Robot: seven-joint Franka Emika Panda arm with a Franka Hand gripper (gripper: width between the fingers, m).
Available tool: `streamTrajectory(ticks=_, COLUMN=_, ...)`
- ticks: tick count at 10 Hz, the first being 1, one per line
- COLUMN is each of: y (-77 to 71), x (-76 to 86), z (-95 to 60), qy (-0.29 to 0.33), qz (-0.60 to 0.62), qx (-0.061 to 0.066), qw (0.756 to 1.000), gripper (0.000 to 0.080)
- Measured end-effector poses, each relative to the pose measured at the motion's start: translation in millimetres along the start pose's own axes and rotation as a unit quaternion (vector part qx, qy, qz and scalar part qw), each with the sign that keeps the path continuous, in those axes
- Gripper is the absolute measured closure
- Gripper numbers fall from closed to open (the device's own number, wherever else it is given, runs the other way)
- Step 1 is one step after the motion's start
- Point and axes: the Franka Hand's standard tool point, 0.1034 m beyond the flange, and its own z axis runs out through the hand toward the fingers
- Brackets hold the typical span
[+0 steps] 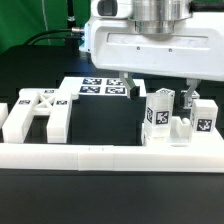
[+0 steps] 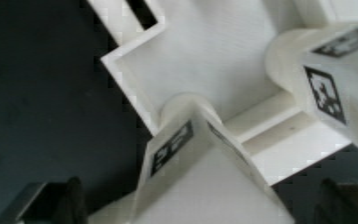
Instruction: Assemble chair
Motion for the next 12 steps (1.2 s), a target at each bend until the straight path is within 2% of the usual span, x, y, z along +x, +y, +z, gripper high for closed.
streamTrajectory(ticks=2, y=0.1, x=-0.1, z=0.3, qy=0.000, qz=-0.064, qx=-0.001, qw=0.998, gripper=0.0150)
streamTrajectory(ticks=3, y=-0.2, x=-0.6, z=0.5, qy=0.002, qz=-0.107, qx=-0.008, qw=0.994, gripper=0.0150)
streamTrajectory(ticks=5, y=-1.9, x=-0.4, z=1.9, qy=0.008, qz=-0.170, qx=-0.015, qw=0.985, gripper=0.0150)
streamTrajectory(ticks=10, y=-0.4, x=0.4, z=2.0, qy=0.006, qz=-0.281, qx=-0.017, qw=0.960, gripper=0.0150)
streamTrajectory(ticks=11, y=-0.3, x=0.4, z=2.0, qy=0.006, qz=-0.281, qx=-0.017, qw=0.960, gripper=0.0277)
streamTrajectory(ticks=12, y=-0.4, x=0.4, z=2.0, qy=0.006, qz=-0.278, qx=-0.016, qw=0.961, gripper=0.0277)
